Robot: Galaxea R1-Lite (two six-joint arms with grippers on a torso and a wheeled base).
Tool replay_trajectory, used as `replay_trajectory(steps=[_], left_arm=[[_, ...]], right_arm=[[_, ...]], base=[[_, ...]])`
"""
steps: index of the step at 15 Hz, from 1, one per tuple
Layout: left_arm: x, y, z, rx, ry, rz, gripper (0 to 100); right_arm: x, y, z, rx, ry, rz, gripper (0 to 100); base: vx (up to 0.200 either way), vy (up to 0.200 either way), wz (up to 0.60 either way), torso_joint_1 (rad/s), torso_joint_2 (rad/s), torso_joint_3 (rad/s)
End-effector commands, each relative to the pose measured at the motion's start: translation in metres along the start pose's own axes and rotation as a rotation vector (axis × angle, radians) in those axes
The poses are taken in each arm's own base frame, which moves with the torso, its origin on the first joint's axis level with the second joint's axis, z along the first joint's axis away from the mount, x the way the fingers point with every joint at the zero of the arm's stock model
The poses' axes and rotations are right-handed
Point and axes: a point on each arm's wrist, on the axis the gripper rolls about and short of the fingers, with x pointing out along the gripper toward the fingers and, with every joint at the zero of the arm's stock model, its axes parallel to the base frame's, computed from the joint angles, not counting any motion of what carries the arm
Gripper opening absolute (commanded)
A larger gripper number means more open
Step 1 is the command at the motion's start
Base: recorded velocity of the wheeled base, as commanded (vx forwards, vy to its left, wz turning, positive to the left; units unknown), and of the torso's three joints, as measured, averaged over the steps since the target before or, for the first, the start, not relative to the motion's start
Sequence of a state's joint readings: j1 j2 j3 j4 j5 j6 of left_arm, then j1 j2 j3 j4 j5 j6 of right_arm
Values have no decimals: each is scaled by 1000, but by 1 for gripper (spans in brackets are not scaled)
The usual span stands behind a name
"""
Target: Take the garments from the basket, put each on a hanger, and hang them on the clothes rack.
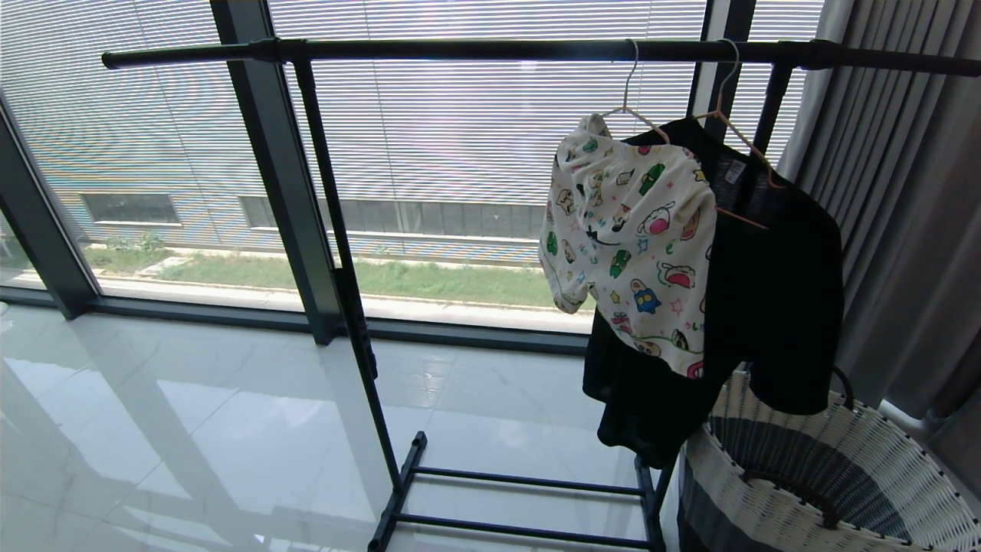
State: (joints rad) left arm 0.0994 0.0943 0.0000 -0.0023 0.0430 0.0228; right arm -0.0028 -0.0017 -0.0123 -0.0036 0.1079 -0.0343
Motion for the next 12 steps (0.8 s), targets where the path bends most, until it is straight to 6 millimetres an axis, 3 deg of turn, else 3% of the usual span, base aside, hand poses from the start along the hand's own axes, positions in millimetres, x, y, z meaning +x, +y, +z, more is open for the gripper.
replay_trajectory(steps=[1, 12], left_arm=[[0, 0, 0, -1, 2, 2, 100], [0, 0, 0, -12, 0, -13, 100]], right_arm=[[0, 1, 0, 7, 1, 42, 100], [0, 1, 0, 12, 2, 59, 100]], base=[[0, 0, 0, 0, 0, 0], [0, 0, 0, 0, 0, 0]])
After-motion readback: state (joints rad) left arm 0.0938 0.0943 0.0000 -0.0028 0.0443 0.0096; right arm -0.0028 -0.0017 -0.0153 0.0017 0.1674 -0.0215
